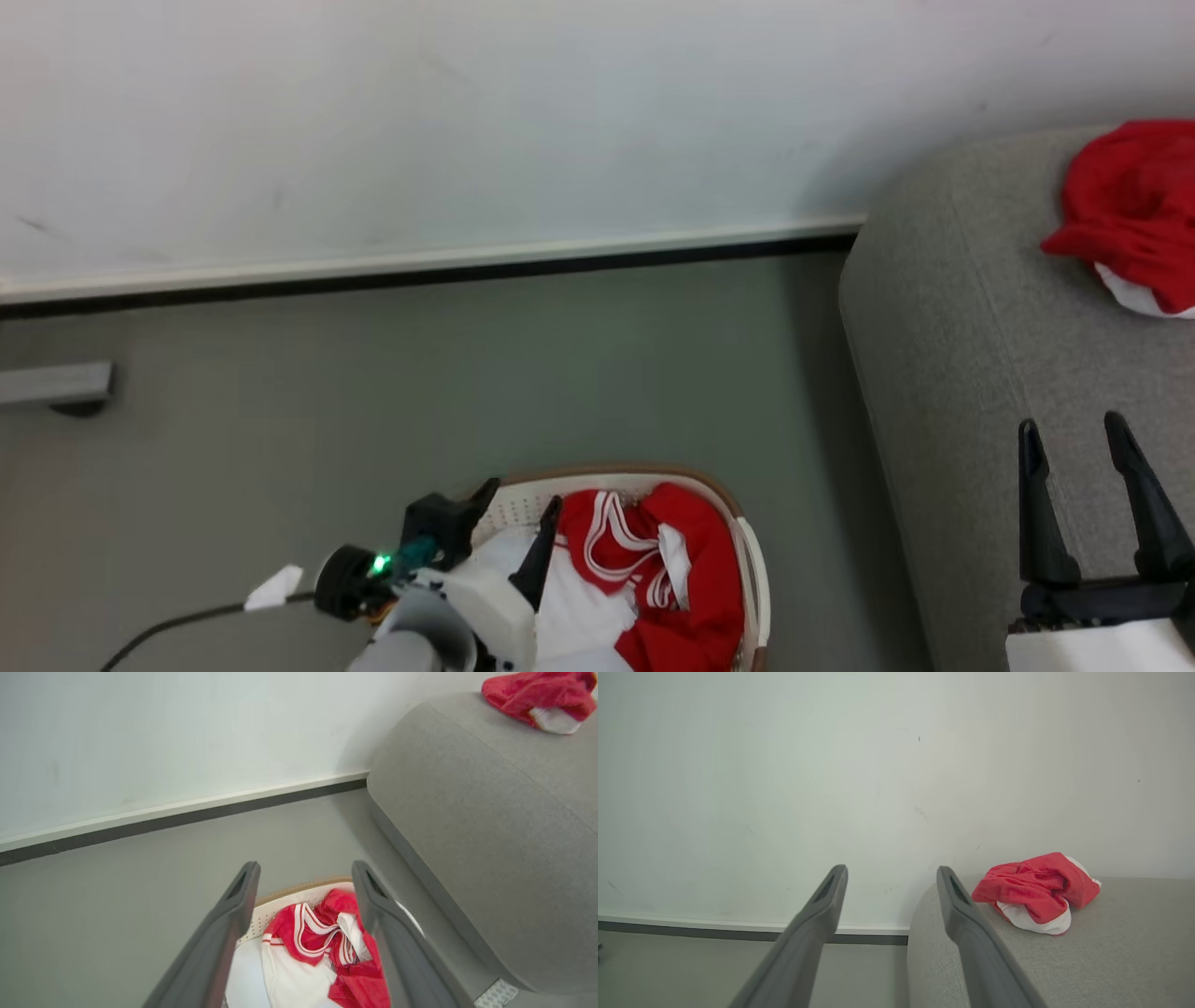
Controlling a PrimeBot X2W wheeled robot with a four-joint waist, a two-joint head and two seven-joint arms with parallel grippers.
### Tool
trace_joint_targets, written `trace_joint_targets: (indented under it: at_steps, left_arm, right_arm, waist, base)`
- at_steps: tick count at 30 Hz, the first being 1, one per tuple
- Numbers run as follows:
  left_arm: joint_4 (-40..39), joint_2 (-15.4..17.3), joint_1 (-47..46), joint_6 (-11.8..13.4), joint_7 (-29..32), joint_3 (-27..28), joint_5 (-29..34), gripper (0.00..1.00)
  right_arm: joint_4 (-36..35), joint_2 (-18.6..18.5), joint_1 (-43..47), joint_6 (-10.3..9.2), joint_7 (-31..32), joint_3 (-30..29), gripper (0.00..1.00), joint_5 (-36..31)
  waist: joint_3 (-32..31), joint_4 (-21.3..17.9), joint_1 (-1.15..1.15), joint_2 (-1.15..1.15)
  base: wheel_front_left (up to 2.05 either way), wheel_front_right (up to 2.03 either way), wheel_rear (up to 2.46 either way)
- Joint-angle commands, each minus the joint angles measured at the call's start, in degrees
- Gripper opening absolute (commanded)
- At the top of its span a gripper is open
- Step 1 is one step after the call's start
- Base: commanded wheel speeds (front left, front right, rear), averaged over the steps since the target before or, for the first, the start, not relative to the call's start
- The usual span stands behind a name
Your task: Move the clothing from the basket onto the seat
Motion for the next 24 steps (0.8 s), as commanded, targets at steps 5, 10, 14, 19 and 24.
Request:
trace_joint_targets:
  at_steps: [5, 10, 14, 19, 24]
  left_arm:
    - [8.44, 0.15, -9.66, 0.92, 3.7, -2.67, 1.27, 1.0]
    - [14.84, 0.14, -16.42, 2.4, 6.98, -5.23, -1.67, 1.0]
    - [18.64, 0.13, -21.26, 4.96, 8.33, -7.32, -4.46, 1.0]
    - [22.0, 0.11, -25.32, 7.74, 8.89, -9.13, -6.79, 1.0]
    - [26.25, 0.09, -29.64, 10.06, 9.3, -10.79, -8.81, 1.0]
  right_arm:
    - [-2.62, 0.11, -5.75, -0.17, 0.05, 0.72, 1.0, 1.04]
    - [-4.58, 0.29, -9.86, -0.17, 0.05, 0.93, 1.0, 1.45]
    - [-5.71, 0.34, -12.51, -0.17, 0.05, 1.32, 1.0, 2.45]
    - [-6.85, 0.37, -14.72, -0.17, 0.05, 2.23, 1.0, 4.17]
    - [-8.03, 0.35, -16.55, -0.17, 0.05, 3.17, 1.0, 5.59]
  waist:
    - [13.37, -4.25, -0.02, 0.0]
    - [20.2, -5.22, -0.02, 0.0]
    - [24.82, -5.54, -0.02, 0.0]
    - [28.95, -5.75, -0.02, 0.0]
    - [32.63, -5.71, -0.02, 0.0]
  base:
    - [0.0, 0.0, 0.0]
    - [0.0, 0.0, 0.0]
    - [0.0, 0.0, 0.0]
    - [0.0, 0.0, 0.0]
    - [0.0, 0.0, 0.0]
